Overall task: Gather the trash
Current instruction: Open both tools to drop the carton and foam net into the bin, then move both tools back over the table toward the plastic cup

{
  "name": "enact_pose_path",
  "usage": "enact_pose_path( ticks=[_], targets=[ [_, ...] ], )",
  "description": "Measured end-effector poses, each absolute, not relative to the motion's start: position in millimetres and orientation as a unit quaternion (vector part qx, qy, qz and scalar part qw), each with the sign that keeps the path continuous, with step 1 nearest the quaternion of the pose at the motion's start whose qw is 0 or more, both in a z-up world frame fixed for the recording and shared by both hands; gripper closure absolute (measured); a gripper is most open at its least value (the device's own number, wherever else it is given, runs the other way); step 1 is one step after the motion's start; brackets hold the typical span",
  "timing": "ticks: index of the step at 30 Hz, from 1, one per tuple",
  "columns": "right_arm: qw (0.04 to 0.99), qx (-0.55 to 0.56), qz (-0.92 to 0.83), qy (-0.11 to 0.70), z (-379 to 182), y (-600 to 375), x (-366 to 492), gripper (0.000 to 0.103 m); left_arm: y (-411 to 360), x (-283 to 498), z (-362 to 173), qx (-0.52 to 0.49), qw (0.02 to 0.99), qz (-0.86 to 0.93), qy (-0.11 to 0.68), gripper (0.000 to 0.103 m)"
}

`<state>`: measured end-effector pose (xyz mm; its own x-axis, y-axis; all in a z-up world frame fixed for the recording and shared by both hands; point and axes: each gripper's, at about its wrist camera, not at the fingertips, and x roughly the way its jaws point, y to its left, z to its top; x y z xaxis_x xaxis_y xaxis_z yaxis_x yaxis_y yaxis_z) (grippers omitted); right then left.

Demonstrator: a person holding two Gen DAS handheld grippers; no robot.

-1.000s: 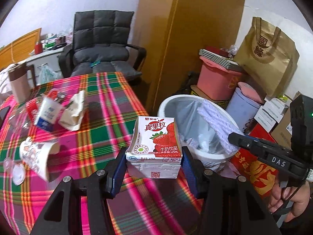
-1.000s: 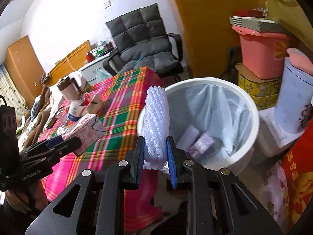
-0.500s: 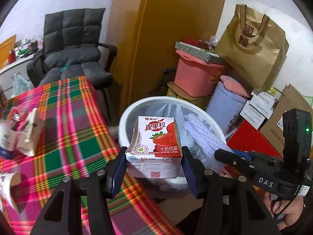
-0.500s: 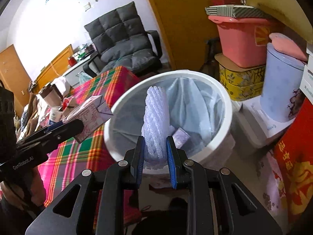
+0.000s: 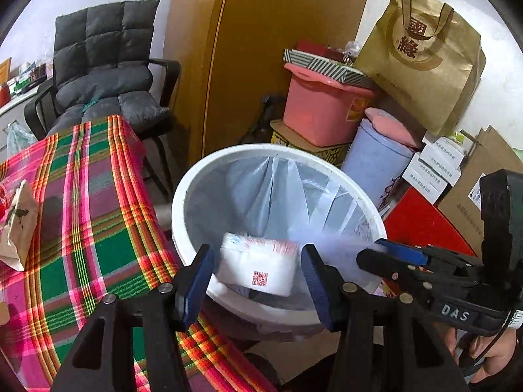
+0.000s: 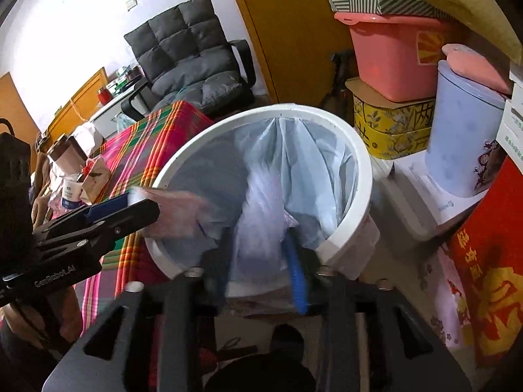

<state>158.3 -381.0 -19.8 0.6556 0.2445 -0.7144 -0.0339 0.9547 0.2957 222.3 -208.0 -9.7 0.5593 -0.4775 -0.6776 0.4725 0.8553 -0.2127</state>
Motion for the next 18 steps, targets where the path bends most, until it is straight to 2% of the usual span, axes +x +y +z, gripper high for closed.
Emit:
enact_pose_path(
  ticks=[18],
  targets=[
    [0.912,0.121,0.124,0.372,3.8,-357.6,137.7,0.048,-164.5,187.6,11.8,-0.024,0.904,-0.218,0.368,0.045]
  ],
)
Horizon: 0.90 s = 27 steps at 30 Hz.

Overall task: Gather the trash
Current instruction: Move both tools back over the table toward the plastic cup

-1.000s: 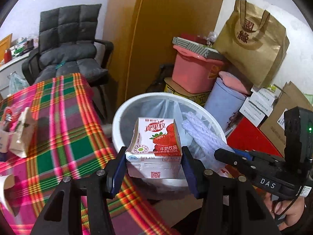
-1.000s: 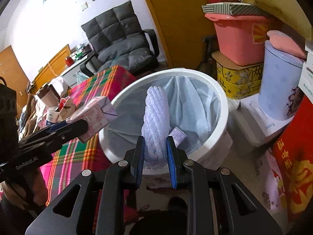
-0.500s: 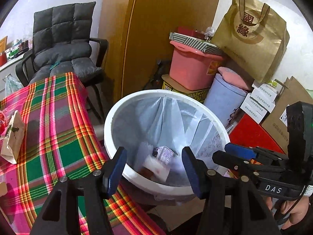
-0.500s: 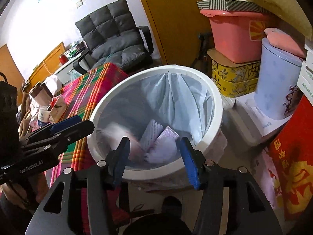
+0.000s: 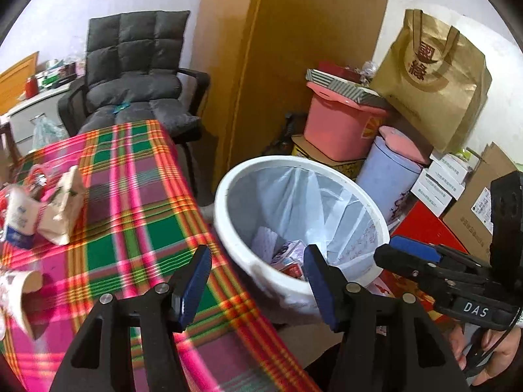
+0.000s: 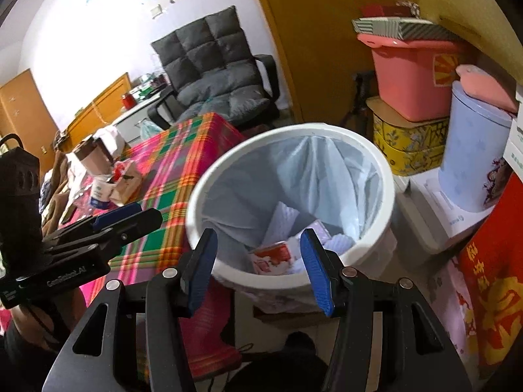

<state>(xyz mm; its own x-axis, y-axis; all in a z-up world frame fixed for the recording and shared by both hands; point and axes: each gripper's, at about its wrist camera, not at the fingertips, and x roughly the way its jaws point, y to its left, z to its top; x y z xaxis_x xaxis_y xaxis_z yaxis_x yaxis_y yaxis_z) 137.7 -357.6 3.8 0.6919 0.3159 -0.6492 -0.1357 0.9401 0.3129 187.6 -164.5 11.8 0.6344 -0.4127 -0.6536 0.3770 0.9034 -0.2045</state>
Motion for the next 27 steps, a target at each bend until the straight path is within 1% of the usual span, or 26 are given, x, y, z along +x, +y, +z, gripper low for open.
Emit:
enact_pose_path(
  ticks=[8,9,10,12,27],
  targets=[
    [0.914,0.103,0.162,0.358,12.9,-332.6,126.3,0.048,-138.1,158.3,24.1,-0.028,0.917,-0.186,0.352,0.045],
    [0.913,0.104,0.166,0.357,13.2,-330.4,124.9,0.048,-133.6,154.0,25.8,-0.031,0.919,-0.181,0.349,0.044],
    [0.913,0.102,0.169,0.358,13.5,-327.5,123.7,0.048,-130.5,151.3,26.7,-0.032,0.92,-0.178,0.348,0.041],
    [0.912,0.098,0.172,0.36,13.7,-321.6,122.8,0.048,-121.9,145.1,29.6,-0.037,0.923,-0.172,0.343,0.038],
    [0.903,0.065,0.207,0.371,12.1,-281.2,113.6,0.048,-75.3,109.6,34.4,-0.045,0.937,-0.122,0.324,0.037]
  ],
)
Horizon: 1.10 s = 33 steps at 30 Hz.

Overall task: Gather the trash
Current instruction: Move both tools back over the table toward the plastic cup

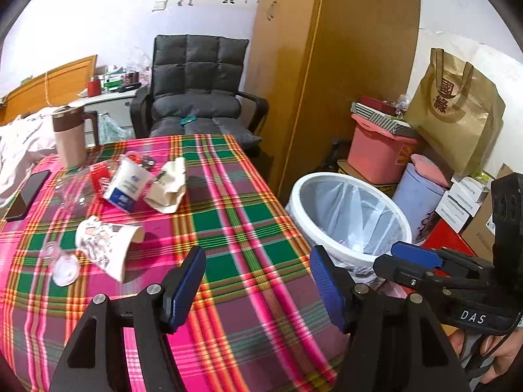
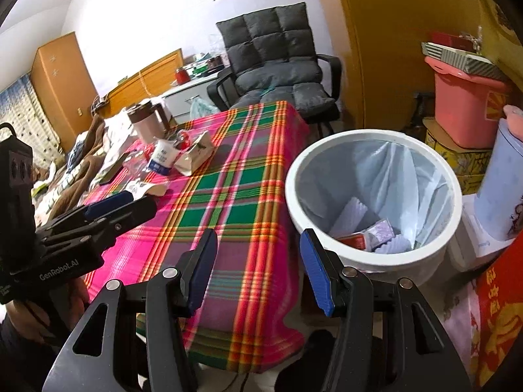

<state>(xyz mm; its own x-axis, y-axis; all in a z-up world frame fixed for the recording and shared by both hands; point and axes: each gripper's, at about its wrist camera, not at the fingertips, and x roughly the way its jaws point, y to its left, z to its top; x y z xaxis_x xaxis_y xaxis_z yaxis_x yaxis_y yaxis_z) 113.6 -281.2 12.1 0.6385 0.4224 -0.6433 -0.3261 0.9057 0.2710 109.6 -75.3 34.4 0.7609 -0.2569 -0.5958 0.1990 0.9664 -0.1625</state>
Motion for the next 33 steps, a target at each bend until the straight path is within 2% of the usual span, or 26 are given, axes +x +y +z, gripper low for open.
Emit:
enact_pose_path(
  ticks=[33],
  targets=[
    [0.873,0.031,0.298,0.385,14.1,-203.7,113.0,0.048,36.9,83.3,3.7,-0.091,0.932,-0.001,0.35,0.037]
  ],
)
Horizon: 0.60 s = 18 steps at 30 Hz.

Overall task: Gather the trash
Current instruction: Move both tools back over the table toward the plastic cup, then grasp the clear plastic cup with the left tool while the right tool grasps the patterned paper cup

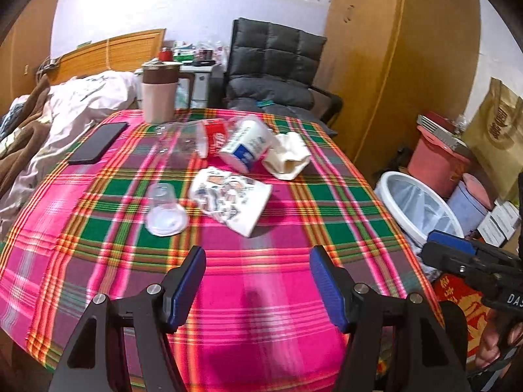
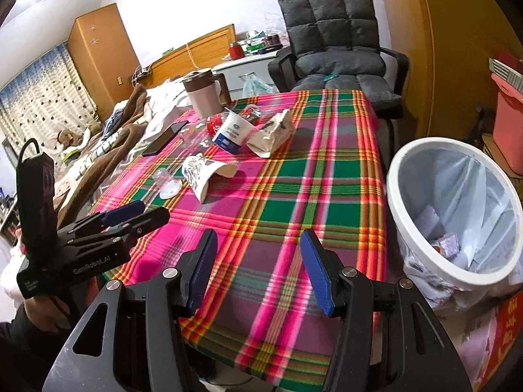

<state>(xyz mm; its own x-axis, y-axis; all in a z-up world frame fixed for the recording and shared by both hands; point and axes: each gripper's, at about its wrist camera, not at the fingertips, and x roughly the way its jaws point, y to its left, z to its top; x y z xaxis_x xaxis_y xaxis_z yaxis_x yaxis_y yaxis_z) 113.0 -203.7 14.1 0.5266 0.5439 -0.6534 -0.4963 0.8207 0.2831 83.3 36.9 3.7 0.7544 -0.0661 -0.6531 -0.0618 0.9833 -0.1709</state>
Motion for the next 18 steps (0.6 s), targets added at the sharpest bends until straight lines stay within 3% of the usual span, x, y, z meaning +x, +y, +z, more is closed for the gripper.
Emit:
enact_pose_path(
  ticks=[18],
  targets=[
    [0.85,0.034,0.335,0.405,8.7,-173.3,136.9,0.048,103.0,120.4,-11.6,-0.114,0.924,0.069,0.359,0.037]
  ],
)
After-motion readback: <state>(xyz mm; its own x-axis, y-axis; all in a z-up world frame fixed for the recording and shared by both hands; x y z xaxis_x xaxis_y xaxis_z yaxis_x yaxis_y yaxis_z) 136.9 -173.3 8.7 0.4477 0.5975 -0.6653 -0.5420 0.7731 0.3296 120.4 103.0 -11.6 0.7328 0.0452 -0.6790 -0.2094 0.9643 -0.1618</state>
